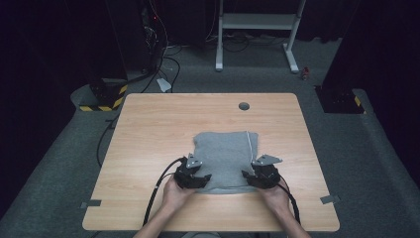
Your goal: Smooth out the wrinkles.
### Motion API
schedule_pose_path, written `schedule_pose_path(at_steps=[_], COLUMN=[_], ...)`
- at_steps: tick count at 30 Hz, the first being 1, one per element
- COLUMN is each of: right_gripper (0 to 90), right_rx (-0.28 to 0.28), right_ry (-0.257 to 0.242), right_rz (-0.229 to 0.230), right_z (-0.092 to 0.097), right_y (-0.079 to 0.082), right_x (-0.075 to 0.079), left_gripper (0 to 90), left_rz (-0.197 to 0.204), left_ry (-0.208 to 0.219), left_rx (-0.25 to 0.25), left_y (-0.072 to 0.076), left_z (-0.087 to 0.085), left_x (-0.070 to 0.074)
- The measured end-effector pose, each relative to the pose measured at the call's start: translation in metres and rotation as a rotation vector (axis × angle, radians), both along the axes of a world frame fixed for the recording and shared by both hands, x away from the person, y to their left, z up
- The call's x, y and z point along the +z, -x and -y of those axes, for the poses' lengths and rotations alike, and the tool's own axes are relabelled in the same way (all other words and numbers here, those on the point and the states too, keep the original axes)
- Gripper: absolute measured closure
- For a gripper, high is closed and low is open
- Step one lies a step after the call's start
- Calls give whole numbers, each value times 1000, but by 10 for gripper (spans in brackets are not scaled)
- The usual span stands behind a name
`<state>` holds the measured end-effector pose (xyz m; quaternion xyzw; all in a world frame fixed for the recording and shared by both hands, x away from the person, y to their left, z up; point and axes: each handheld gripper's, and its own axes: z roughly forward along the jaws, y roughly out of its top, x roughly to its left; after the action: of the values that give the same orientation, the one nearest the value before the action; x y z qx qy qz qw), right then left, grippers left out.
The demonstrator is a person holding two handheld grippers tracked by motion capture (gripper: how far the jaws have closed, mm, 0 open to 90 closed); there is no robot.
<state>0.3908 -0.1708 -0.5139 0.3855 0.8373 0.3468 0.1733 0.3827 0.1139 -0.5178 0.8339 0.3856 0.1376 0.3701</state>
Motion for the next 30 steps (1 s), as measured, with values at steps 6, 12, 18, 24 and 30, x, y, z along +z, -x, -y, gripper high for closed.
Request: schedule_pose_path(at_steps=[6,12,18,24,30], right_gripper=[485,487,486,486,487], right_rx=[-20,-50,-63,-79,-89], right_ry=[21,3,-6,-16,-17], right_rz=[-2,-18,-26,-36,-40], right_z=[-11,-17,-24,-30,-35], right_y=[-11,-22,-33,-46,-62], right_x=[-3,-3,-3,-2,-3], left_gripper=[410,418,414,414,417], left_rz=[0,-12,-28,-42,-33], left_ry=[14,29,15,22,2], left_rx=[7,36,58,79,114], left_y=[-9,-24,-40,-54,-77], left_z=[4,-1,-5,-8,-7], left_x=[-1,0,1,2,2])
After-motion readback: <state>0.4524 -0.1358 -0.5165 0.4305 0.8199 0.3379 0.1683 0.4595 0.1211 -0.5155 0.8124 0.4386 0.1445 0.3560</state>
